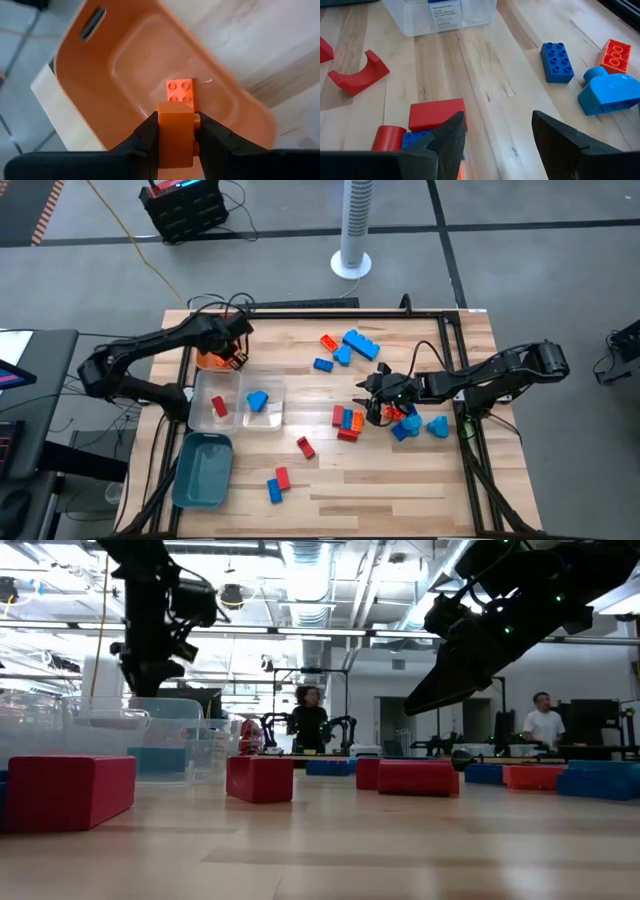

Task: Sort blocks
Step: Put the orange game piece into the orange bin, then put the blue game piece into the blue bin

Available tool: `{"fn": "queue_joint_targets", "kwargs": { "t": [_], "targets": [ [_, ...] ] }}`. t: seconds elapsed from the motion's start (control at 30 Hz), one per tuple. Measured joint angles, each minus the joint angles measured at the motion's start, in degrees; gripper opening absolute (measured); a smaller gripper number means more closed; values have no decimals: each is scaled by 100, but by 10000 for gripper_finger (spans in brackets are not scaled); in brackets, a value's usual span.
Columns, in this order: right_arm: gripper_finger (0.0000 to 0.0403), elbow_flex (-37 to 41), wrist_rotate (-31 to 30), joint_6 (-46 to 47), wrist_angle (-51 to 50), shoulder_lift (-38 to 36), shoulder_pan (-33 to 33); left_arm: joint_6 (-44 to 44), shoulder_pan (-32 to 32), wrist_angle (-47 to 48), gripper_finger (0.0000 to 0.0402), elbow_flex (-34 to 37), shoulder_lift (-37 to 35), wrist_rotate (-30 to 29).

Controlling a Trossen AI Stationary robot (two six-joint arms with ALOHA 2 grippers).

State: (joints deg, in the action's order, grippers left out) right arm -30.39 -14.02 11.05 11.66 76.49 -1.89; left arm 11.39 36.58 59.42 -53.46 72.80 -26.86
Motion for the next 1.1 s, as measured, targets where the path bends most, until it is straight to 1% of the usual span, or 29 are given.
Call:
{"fn": "queue_joint_targets", "kwargs": {
  "t": [0.1, 0.23, 0.53, 0.67, 0.77, 0.93, 1.03, 1.1],
  "targets": [
    [239, 0, 1, -2, 0, 0, 0, 3, 208, -26, 94, 112, 111, 101],
    [239, 0, 2, -2, -2, 0, 0, -9, 314, -50, 102, 213, 263, 200],
    [239, 0, 2, -11, -2, 0, 0, -9, 319, -49, 148, 219, 326, 256],
    [239, 0, 2, -11, 50, 0, 0, -120, 304, -71, 157, 115, 327, 257],
    [239, 0, 2, -11, 101, 0, 1, -268, 185, -340, 157, -89, 327, 252],
    [239, 0, 2, -10, 100, 0, 11, -479, -217, -945, 157, -398, 333, 254],
    [239, 0, 2, -9, 101, 0, 11, -500, -450, -1100, 157, -599, 513, 254],
    [239, 0, 4, -8, 107, 0, 11, -470, -549, -1083, 157, -782, 753, 295]
  ]
}}
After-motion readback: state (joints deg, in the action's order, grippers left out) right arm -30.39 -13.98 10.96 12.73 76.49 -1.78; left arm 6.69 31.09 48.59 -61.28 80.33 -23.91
